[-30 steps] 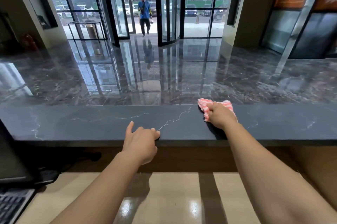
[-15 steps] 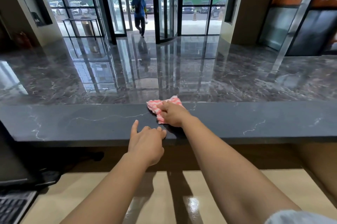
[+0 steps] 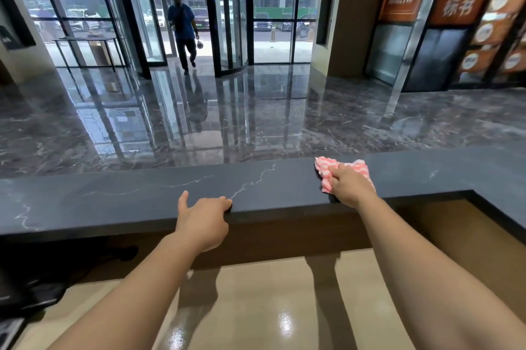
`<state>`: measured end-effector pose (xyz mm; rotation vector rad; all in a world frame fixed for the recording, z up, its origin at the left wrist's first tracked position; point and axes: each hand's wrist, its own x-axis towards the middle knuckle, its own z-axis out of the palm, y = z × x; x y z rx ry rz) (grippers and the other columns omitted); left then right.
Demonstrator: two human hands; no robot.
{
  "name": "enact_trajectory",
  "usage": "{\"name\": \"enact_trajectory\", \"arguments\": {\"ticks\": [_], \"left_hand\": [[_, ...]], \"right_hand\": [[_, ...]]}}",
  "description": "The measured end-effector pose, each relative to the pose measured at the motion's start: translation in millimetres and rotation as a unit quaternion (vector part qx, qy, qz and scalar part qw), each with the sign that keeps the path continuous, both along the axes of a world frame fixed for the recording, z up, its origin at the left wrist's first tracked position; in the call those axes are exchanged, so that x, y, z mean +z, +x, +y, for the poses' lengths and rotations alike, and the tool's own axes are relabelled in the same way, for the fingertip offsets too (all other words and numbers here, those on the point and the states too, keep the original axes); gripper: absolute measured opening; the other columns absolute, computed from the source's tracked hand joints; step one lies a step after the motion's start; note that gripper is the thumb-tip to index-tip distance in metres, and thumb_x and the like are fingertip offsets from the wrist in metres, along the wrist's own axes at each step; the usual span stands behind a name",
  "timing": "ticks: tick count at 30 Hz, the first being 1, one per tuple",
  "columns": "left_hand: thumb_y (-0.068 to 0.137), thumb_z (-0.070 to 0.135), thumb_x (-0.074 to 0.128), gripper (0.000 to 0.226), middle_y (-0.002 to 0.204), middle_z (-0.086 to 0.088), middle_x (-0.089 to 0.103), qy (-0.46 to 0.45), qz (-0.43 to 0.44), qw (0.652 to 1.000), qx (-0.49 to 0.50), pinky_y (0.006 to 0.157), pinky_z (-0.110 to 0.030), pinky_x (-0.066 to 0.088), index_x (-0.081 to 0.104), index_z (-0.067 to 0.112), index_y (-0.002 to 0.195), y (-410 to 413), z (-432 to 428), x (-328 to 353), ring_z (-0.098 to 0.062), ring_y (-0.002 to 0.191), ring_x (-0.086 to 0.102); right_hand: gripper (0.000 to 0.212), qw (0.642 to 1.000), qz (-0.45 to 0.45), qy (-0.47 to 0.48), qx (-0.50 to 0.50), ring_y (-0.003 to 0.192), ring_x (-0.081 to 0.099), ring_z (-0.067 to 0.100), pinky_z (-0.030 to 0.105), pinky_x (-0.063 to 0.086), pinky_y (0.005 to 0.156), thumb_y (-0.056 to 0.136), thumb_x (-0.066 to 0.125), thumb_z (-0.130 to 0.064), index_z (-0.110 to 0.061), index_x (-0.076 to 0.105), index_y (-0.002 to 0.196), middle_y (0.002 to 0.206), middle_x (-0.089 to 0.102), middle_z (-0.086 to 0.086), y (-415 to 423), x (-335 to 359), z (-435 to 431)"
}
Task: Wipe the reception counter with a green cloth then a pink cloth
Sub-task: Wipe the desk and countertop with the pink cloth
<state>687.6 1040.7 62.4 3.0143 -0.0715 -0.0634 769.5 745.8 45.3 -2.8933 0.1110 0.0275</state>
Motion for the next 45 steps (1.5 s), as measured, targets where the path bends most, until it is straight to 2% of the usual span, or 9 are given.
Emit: {"name": "enact_trajectory", "arguments": {"ticks": [3,7,11,14,18,23,32,40,45], "left_hand": [[0.092,0.000,0.038,0.060,0.147,0.010,0.045,-0.076,-0.039,0.996,0.034,0.119,-0.047,-0.009,0.041,0.032,0.143,-1.8,14.5,-5.6,-0.011,0.137,0.037],[0.092,-0.001,0.040,0.061,0.146,0.011,0.046,-0.098,-0.071,0.991,0.058,0.119,-0.046,-0.006,0.041,0.031,0.144,-10.6,31.7,-15.4,-0.009,0.137,0.037],[0.094,0.002,0.044,0.055,0.147,0.009,0.044,-0.091,-0.107,0.988,0.061,0.119,-0.047,-0.004,0.044,0.029,0.142,-17.9,38.8,-17.2,-0.010,0.140,0.033],[0.095,0.008,0.047,0.053,0.150,0.009,0.040,-0.066,-0.125,0.989,0.052,0.118,-0.047,-0.004,0.042,0.030,0.143,-21.8,37.8,-15.8,-0.008,0.142,0.028],[0.096,0.014,0.049,0.050,0.150,0.011,0.040,-0.036,-0.139,0.989,0.022,0.118,-0.048,-0.003,0.043,0.033,0.141,-27.8,29.6,-12.2,-0.009,0.143,0.026],[0.096,0.016,0.048,0.047,0.151,0.014,0.038,-0.002,-0.149,0.989,0.002,0.116,-0.048,-0.002,0.046,0.036,0.138,-29.0,3.9,-10.8,-0.008,0.143,0.025],[0.097,0.019,0.049,0.050,0.155,0.011,0.032,0.011,-0.136,0.991,-0.012,0.117,-0.047,-0.002,0.039,0.034,0.144,-19.2,-79.4,-10.7,-0.008,0.144,0.022],[0.097,0.018,0.048,0.049,0.154,0.009,0.033,0.014,-0.132,0.988,-0.072,0.117,-0.048,-0.002,0.041,0.032,0.144,0.4,-176.9,-7.7,-0.008,0.144,0.022],[0.098,0.017,0.045,0.047,0.155,0.009,0.033,0.015,-0.110,0.989,-0.100,0.117,-0.047,-0.001,0.041,0.031,0.143,8.7,-218.7,-7.1,-0.008,0.144,0.025]], "right_hand": [[0.041,0.998,-0.053,-0.015,0.003,0.137,0.037,0.025,0.034,0.029,0.110,0.104,0.035,-0.027,-0.018,0.045,0.142,0.152,0.038,0.005,-18.4,-5.2,30.8],[0.040,0.994,-0.110,0.015,0.021,0.134,0.039,0.023,0.036,0.028,0.111,0.104,0.031,-0.034,-0.021,0.048,0.138,0.148,0.042,0.003,-36.1,-22.4,82.7],[0.047,0.990,-0.099,0.083,0.048,0.147,0.013,0.024,0.038,0.006,0.120,0.104,0.026,-0.034,-0.023,0.030,0.149,0.160,0.017,0.003,-50.7,-36.3,147.0],[0.053,0.984,-0.085,0.097,0.120,0.150,-0.005,0.024,0.040,-0.006,0.119,0.103,0.035,-0.029,-0.028,0.016,0.153,0.163,0.001,0.000,-64.1,-42.4,188.7],[0.055,0.972,-0.134,0.022,0.194,0.149,0.003,0.026,0.041,0.000,0.119,0.100,0.046,-0.026,-0.034,0.023,0.150,0.162,0.010,0.002,-62.5,-40.8,193.8],[0.066,0.949,-0.141,-0.003,0.282,0.149,0.012,0.020,0.040,0.008,0.120,0.095,0.057,-0.018,-0.039,0.027,0.150,0.161,0.019,-0.004,-48.9,-38.2,143.9],[0.051,0.959,-0.122,0.019,0.255,0.147,0.019,0.012,0.028,0.011,0.117,0.096,0.056,-0.031,-0.036,0.041,0.145,0.158,0.026,-0.009,-42.4,-27.2,-6.6],[0.049,0.986,-0.055,0.101,0.118,0.147,0.017,0.011,0.037,0.012,0.122,0.098,0.049,-0.035,-0.028,0.042,0.146,0.158,0.025,-0.009,-43.0,-18.5,-152.0],[0.048,0.997,-0.025,0.068,0.018,0.147,0.020,0.017,0.039,0.014,0.121,0.101,0.039,-0.036,-0.023,0.040,0.148,0.159,0.026,-0.002,-27.1,-12.5,-223.6]]}}
